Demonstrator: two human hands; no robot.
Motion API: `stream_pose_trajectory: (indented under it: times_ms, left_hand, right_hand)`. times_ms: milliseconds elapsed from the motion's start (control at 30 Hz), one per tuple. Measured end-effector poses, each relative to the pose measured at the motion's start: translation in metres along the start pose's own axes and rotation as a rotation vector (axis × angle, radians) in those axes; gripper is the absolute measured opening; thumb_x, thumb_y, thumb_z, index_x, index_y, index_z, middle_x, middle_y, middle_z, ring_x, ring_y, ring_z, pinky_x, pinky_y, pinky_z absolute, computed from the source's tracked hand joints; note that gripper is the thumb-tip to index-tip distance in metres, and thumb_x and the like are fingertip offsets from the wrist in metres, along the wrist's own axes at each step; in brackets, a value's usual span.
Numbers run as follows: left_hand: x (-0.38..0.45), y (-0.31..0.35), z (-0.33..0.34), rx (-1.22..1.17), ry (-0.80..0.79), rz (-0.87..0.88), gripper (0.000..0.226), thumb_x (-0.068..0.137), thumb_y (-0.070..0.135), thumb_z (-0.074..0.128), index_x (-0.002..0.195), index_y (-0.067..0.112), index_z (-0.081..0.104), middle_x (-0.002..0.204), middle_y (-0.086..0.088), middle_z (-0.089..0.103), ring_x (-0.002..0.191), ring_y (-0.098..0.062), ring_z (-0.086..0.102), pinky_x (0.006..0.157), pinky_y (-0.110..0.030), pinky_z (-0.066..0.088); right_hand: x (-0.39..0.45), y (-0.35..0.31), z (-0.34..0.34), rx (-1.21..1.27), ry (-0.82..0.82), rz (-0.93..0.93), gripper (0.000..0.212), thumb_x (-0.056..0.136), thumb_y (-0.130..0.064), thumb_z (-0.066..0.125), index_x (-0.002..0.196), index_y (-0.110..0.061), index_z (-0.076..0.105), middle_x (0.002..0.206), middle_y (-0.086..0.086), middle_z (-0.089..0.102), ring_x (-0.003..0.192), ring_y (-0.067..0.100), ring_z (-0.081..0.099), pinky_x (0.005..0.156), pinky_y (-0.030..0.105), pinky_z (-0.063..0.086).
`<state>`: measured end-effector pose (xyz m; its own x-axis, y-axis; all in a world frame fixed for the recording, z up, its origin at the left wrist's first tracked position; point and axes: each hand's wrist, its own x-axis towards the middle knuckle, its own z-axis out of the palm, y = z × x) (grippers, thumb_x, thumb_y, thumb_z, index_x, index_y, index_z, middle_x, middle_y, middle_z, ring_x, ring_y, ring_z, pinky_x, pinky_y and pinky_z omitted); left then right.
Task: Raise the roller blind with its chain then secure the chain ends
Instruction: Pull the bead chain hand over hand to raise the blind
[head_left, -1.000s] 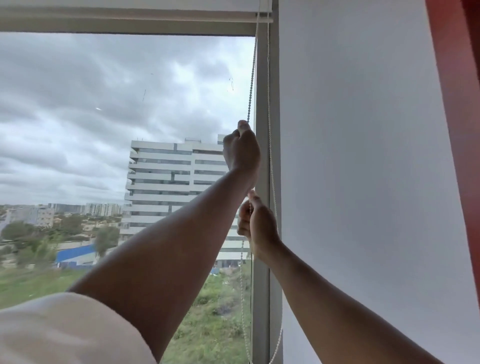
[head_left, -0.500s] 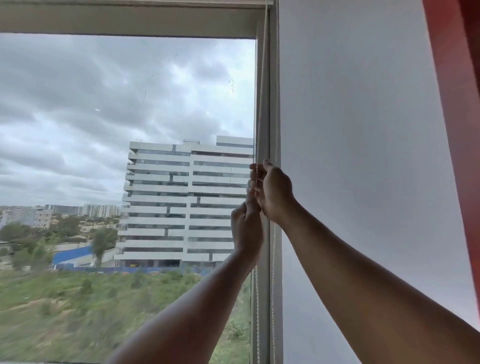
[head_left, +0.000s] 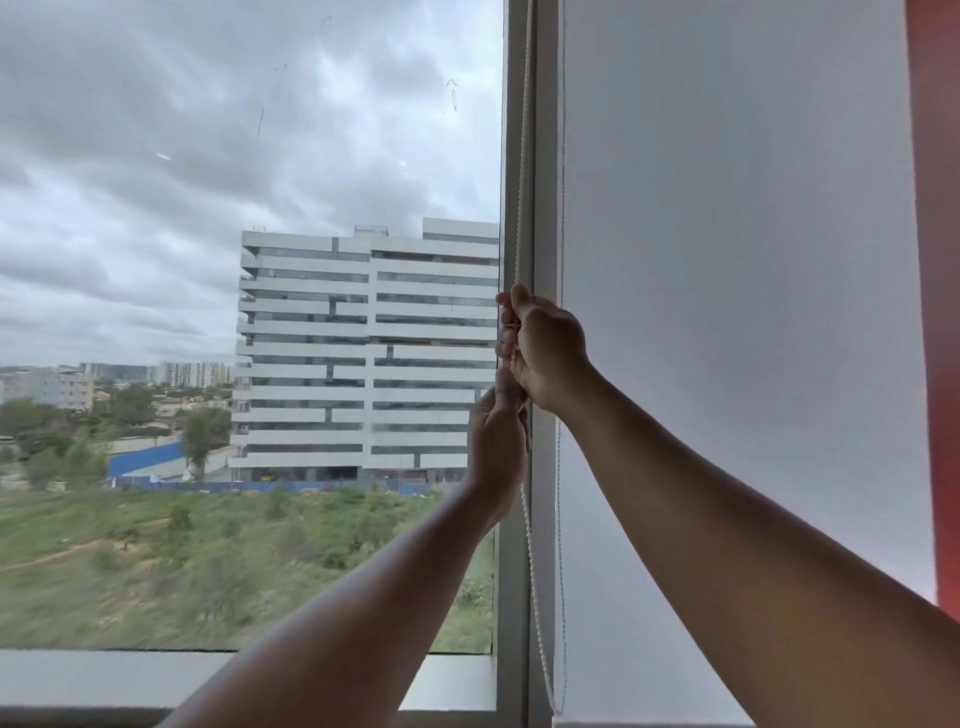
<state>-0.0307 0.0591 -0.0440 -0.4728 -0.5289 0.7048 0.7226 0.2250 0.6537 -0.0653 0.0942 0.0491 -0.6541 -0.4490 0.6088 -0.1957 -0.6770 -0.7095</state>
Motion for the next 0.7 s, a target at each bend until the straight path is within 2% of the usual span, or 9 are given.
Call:
stream_pose_trajectory:
  times_ms: [67, 167, 233, 367, 567, 700]
  left_hand:
    - [-0.009, -0.014, -0.003, 0.029, 0.022, -0.043, 0.058, 0.109, 0.034, 0.033, 0.052, 0.025, 0.044, 0.049, 0.007, 0.030, 0.044, -0.009, 0.022, 0.047, -0.029, 0.014]
    - [-0.022, -0.035, -0.009, 0.079, 0.047, -0.075, 0.050, 0.108, 0.035, 0.033, 0.060, 0.024, 0.035, 0.051, 0.004, 0.026, 0.044, -0.011, 0.020, 0.047, -0.030, 0.014]
    - [-0.031, -0.049, -0.013, 0.067, 0.042, -0.093, 0.051, 0.108, 0.035, 0.033, 0.059, 0.023, 0.034, 0.049, 0.006, 0.026, 0.042, -0.009, 0.020, 0.043, -0.027, 0.016]
    - [-0.057, -0.074, -0.019, 0.048, 0.042, -0.142, 0.053, 0.109, 0.033, 0.032, 0.056, 0.024, 0.033, 0.048, 0.008, 0.026, 0.042, -0.008, 0.019, 0.046, -0.030, 0.014]
    - [-0.082, -0.102, -0.032, 0.010, -0.006, -0.227, 0.050, 0.109, 0.029, 0.032, 0.059, 0.020, 0.033, 0.049, 0.011, 0.026, 0.044, -0.006, 0.021, 0.045, -0.023, 0.018]
    - [-0.094, -0.122, -0.044, -0.009, -0.049, -0.274, 0.046, 0.108, 0.024, 0.033, 0.064, 0.015, 0.040, 0.050, 0.007, 0.029, 0.046, -0.007, 0.023, 0.047, -0.024, 0.019]
  right_hand:
    - [-0.005, 0.009, -0.006, -0.018, 0.005, 0.014, 0.023, 0.103, -0.022, 0.049, 0.091, -0.009, 0.064, 0.066, -0.001, 0.048, 0.047, 0.007, 0.037, 0.050, 0.022, 0.032]
    - [-0.016, 0.024, -0.014, 0.001, 0.015, 0.048, 0.022, 0.103, -0.021, 0.050, 0.091, -0.009, 0.063, 0.065, -0.002, 0.047, 0.050, 0.008, 0.036, 0.052, 0.022, 0.031]
    - [-0.024, 0.036, -0.019, 0.061, 0.013, 0.078, 0.021, 0.102, -0.020, 0.051, 0.091, -0.008, 0.063, 0.065, -0.002, 0.047, 0.050, 0.007, 0.036, 0.052, 0.022, 0.031]
    - [-0.039, 0.058, -0.031, 0.093, 0.028, 0.104, 0.020, 0.102, -0.019, 0.050, 0.092, -0.007, 0.064, 0.065, -0.001, 0.048, 0.049, 0.006, 0.038, 0.051, 0.021, 0.032]
    - [-0.055, 0.084, -0.052, 0.040, 0.034, 0.127, 0.017, 0.102, -0.017, 0.051, 0.098, -0.006, 0.063, 0.071, 0.001, 0.051, 0.055, 0.008, 0.040, 0.053, 0.021, 0.033]
    - [-0.070, 0.101, -0.067, -0.036, 0.043, 0.129, 0.017, 0.102, -0.015, 0.051, 0.097, -0.005, 0.064, 0.073, 0.003, 0.054, 0.058, 0.011, 0.042, 0.057, 0.024, 0.035]
